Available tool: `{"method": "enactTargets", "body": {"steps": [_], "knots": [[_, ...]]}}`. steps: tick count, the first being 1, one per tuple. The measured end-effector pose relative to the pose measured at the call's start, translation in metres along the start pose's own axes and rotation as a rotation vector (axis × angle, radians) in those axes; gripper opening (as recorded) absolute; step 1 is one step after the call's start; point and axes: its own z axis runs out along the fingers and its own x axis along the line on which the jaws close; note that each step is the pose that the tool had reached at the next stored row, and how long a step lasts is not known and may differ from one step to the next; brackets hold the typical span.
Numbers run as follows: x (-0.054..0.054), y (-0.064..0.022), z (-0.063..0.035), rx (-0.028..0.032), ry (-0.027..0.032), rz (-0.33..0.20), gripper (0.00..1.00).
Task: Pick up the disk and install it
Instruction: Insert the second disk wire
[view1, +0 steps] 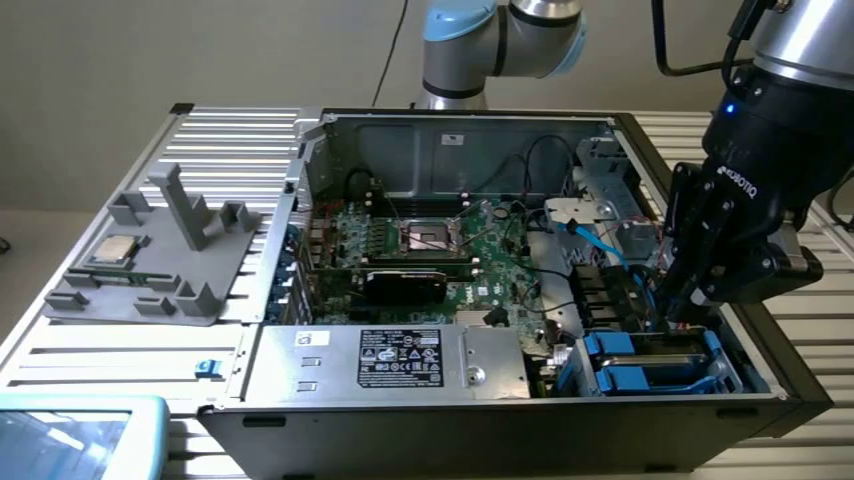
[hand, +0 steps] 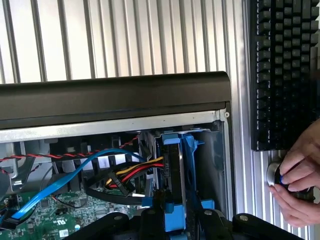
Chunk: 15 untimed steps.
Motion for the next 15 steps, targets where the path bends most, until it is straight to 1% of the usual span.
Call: {"method": "enactTargets", "body": {"steps": [2, 8, 9, 11, 12, 15], "knots": [[0.0000, 0.0000, 0.0000, 0.0002, 0.0016, 0.000, 0.31], [0.0003, 0.0001, 0.0017, 0.0019, 0.0171, -0.001, 0.31], [0.0004, 0.0001, 0.0020, 0.0021, 0.0198, -0.001, 0.29], [0.0004, 0.0001, 0.0024, 0.0026, 0.0244, -0.001, 0.29], [0.0004, 0.0001, 0.0026, 0.0029, 0.0268, -0.001, 0.21], [0.0006, 0.0001, 0.0031, 0.0034, 0.0318, -0.001, 0.21]]}}
